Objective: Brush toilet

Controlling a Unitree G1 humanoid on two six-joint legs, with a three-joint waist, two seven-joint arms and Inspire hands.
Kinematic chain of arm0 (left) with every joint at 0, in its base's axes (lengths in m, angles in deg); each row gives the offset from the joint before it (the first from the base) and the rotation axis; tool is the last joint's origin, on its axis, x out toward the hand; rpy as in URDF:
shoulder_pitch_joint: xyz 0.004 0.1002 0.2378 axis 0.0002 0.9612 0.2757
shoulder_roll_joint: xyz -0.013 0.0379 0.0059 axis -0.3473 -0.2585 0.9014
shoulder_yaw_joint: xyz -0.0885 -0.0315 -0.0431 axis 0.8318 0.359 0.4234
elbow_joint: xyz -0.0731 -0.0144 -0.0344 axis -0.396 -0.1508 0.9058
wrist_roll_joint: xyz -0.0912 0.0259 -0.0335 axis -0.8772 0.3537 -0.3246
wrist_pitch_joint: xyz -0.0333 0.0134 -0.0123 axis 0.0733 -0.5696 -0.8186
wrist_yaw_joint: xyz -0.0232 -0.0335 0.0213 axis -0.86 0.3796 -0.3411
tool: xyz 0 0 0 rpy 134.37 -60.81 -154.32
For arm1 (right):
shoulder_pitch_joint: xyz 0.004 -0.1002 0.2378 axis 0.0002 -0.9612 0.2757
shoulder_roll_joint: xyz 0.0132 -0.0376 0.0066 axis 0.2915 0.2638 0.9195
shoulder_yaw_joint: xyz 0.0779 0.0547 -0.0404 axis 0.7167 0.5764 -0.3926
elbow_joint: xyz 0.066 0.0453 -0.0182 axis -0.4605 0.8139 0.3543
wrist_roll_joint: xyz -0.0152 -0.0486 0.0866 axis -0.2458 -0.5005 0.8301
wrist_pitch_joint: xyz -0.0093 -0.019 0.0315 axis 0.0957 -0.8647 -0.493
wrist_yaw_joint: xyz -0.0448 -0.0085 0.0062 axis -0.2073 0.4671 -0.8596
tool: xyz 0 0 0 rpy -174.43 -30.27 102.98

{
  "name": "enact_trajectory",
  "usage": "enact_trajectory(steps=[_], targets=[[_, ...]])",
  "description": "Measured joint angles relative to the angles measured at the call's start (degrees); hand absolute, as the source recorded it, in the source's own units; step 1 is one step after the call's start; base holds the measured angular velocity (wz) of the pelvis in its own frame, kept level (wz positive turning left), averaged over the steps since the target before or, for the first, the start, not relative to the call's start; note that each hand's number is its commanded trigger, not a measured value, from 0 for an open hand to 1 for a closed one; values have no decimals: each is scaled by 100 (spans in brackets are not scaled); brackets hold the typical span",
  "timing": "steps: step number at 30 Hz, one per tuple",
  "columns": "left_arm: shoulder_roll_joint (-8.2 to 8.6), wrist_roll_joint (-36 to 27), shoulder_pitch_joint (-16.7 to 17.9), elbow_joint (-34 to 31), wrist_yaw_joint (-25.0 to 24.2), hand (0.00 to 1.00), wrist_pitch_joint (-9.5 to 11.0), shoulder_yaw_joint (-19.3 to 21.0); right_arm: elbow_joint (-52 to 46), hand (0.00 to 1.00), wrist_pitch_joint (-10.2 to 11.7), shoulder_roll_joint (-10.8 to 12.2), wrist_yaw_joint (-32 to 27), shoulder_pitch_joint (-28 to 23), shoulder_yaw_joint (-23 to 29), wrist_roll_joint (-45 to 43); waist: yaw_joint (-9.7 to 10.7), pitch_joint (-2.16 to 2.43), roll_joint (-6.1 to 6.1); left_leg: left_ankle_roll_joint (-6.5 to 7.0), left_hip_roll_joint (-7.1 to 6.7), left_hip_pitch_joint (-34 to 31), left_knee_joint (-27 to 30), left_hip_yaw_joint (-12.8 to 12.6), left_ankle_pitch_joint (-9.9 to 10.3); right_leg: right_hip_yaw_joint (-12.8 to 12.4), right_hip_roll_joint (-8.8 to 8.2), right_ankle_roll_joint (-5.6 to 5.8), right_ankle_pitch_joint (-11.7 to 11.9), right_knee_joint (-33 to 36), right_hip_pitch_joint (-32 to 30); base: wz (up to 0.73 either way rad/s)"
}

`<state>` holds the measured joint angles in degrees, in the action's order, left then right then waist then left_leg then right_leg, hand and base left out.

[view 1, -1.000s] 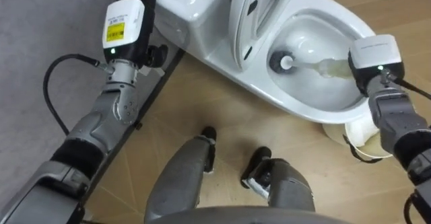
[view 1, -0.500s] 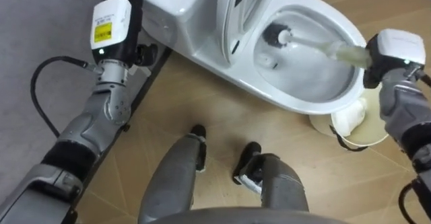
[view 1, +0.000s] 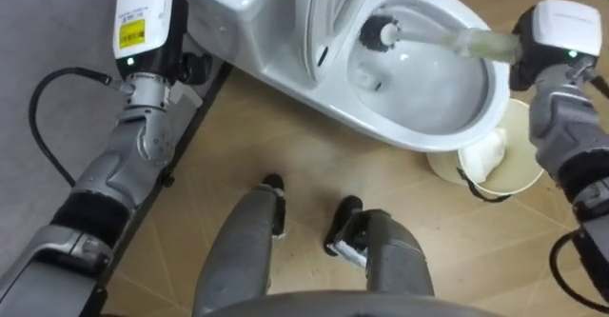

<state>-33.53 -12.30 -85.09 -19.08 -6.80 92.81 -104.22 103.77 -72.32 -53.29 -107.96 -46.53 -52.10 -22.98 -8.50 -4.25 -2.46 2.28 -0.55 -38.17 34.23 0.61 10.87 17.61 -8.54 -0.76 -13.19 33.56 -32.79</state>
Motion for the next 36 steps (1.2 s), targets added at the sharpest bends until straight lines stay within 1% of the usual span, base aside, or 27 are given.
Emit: enact_trajectory(steps=[1,2,3,4,5,7,10,12,15,17,18,19,20,21,22,23,24,25,27,29,30,32,34,35,36], targets=[[79,12,2,-4,7,0,0,-20,-88,100,-101,18,116,-101,-146,-175,-72,-2,55,1,2,17,-24,-6,0,-8,3,0,11,-17,3,4],[99,8,3,-3,10,0,-3,-55,-129,100,-154,47,202,-149,-240,-264,-106,3,77,1,1,34,-48,-10,-1,-9,-1,1,11,-17,2,-4],[122,8,27,-4,10,0,-3,-86,-348,100,-266,80,390,-304,-337,-500,-159,22,115,1,-11,59,-96,-23,-3,-30,-2,7,15,-26,4,0],[133,-9,73,-4,13,0,-4,-96,-671,100,-417,111,573,-441,-391,-687,-161,57,172,0,-10,68,-127,-21,-2,-15,-1,6,15,-53,13,0],[145,-16,98,-5,21,0,-4,-86,-834,100,-495,107,665,-477,-398,-767,-157,73,197,-3,-6,74,-147,-21,-4,-12,6,5,16,-74,21,0],[209,-27,184,-7,35,0,-2,-57,-1327,100,-722,29,1081,-609,-406,-988,-150,117,263,-16,19,125,-216,-32,-9,7,45,-1,19,-145,109,7],[221,-138,301,-12,83,0,22,-54,-1871,100,-915,31,1487,-892,-444,-1204,-195,157,270,-75,100,250,-257,-13,32,55,153,-33,41,-348,300,-2],[222,-241,364,-46,126,0,33,-56,-2120,100,-978,14,1699,-991,-442,-1344,-173,195,260,-92,131,249,-257,-1,41,73,192,-48,51,-399,319,-2],[207,-242,388,-44,232,0,65,-62,-2105,100,-971,-141,1753,-979,-433,-1401,-185,198,266,-101,134,251,-285,10,46,105,184,-60,42,-380,316,3],[177,-251,390,-44,307,0,77,-186,-1917,100,-881,-288,1635,-948,-433,-1217,-182,198,263,-101,113,253,-282,21,45,109,164,-54,35,-356,313,5],[174,-236,393,-41,343,0,93,-223,-1630,100,-723,-321,1463,-879,-408,-970,-177,193,253,-100,103,253,-272,25,45,108,150,-50,30,-332,310,7],[140,-235,394,-38,351,0,124,-231,-1229,100,-567,-299,1276,-771,-319,-529,-137,187,211,-99,74,254,-273,34,44,85,118,-39,4,-247,277,8],[101,-235,389,-39,351,0,140,-250,-976,100,-473,-286,1194,-704,-312,-244,-117,183,176,-98,71,255,-277,33,44,78,87,-36,-33,-200,260,9],[55,-202,381,-40,351,0,169,-256,-504,100,-261,-264,1072,-592,-199,363,-103,151,94,-96,58,263,-263,9,44,34,45,-21,-79,-86,224,0],[24,-108,385,-53,351,0,171,-235,-144,100,-118,-225,1004,-519,12,948,-109,121,25,-94,37,256,-258,-18,45,-9,13,-23,-119,-5,177,0],[8,-118,379,-61,357,0,175,-234,13,100,-31,-216,963,-481,103,1237,-92,101,-8,-91,18,243,-252,-17,43,-12,-11,-30,-141,32,154,4],[-10,-92,343,-96,363,0,175,-205,335,100,158,-207,899,-388,301,1766,-45,68,-69,-77,-17,182,-234,-16,31,-27,-63,-32,-179,133,64,11],[-21,-26,337,-151,361,0,172,-149,530,100,267,-206,836,-301,564,2200,34,60,-81,-69,-26,63,-143,-16,31,-31,-124,-29,-205,235,-52,10],[-26,23,332,-172,361,0,171,-84,811,100,376,-199,656,-110,855,2557,88,58,-84,-59,-31,-110,-29,-28,37,-31,-158,-34,-222,342,-217,2],[-23,82,289,-163,346,0,170,-32,1025,100,394,-208,550,1,941,2560,141,44,-106,-54,-53,-176,62,-28,39,-40,-197,-40,-249,462,-289,3],[-14,112,253,-157,338,0,153,-8,1035,100,415,-204,513,10,935,2530,158,20,-149,-50,-90,-175,75,-36,38,-56,-240,-36,-292,526,-325,6],[20,130,227,-137,332,0,135,50,998,100,435,-124,474,11,934,2318,178,14,-155,-36,-92,-181,82,-45,24,-66,-233,-33,-298,537,-340,0],[21,136,210,-38,294,0,134,50,984,100,438,70,451,-9,924,1863,194,15,-143,-34,-67,-153,99,-60,25,-54,-220,-41,-285,510,-296,-5],[33,137,204,-38,276,0,133,50,933,100,434,103,456,-49,914,1742,191,15,-135,-33,-64,-149,104,-58,26,-36,-219,-44,-283,508,-283,0],[62,128,207,-24,257,0,126,56,761,100,392,193,466,-161,904,1392,178,15,-87,-30,-40,-131,108,-51,31,-34,-167,-38,-259,457,-240,-3]])
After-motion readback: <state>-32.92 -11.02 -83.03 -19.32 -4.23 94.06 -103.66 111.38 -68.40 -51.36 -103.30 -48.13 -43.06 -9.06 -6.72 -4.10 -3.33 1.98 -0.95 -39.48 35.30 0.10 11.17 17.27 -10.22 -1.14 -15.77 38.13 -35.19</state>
